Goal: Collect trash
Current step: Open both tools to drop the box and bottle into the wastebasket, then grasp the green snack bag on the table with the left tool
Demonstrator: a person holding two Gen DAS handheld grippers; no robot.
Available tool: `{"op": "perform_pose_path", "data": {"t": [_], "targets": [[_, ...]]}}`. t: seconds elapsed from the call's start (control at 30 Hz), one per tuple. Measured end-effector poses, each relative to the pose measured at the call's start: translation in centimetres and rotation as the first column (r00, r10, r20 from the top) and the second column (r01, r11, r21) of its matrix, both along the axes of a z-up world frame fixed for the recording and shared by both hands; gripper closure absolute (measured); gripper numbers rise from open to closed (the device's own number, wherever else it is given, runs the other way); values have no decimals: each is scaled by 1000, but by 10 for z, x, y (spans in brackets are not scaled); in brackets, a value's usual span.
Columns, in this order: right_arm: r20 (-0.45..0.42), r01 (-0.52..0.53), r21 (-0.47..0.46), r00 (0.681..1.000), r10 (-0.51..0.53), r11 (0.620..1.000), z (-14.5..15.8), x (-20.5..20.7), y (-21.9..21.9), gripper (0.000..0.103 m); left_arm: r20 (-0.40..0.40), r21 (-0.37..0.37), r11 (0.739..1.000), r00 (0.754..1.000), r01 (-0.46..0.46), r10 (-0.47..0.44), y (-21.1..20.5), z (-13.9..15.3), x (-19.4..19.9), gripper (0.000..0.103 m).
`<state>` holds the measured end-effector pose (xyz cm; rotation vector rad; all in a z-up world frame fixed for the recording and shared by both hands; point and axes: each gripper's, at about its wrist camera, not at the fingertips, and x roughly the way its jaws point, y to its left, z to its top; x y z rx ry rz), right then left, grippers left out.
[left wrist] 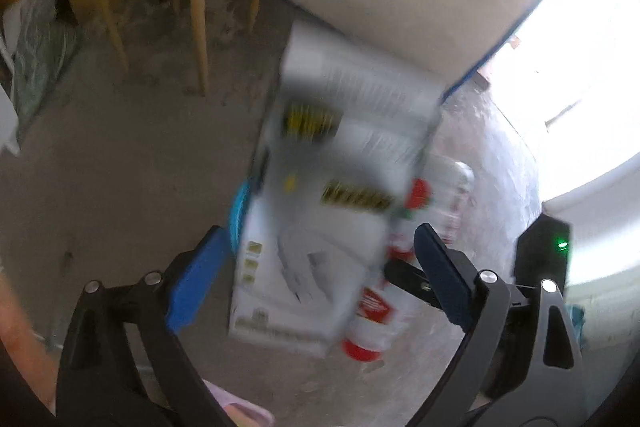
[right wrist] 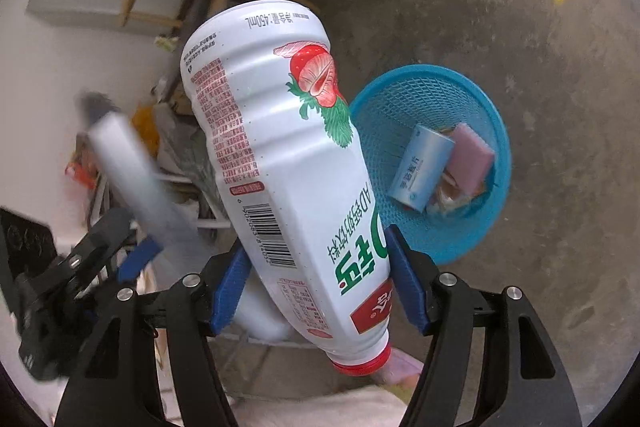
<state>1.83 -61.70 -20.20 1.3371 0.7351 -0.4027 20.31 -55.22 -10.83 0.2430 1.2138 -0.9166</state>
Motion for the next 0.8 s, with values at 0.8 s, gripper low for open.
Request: {"op": "perform_pose_path", "data": {"t": [0.8], "targets": [[79, 10, -6, 997, -9, 1000, 14, -91, 72, 32, 181, -166, 986, 983, -8, 38, 171, 113, -89, 13]]}}
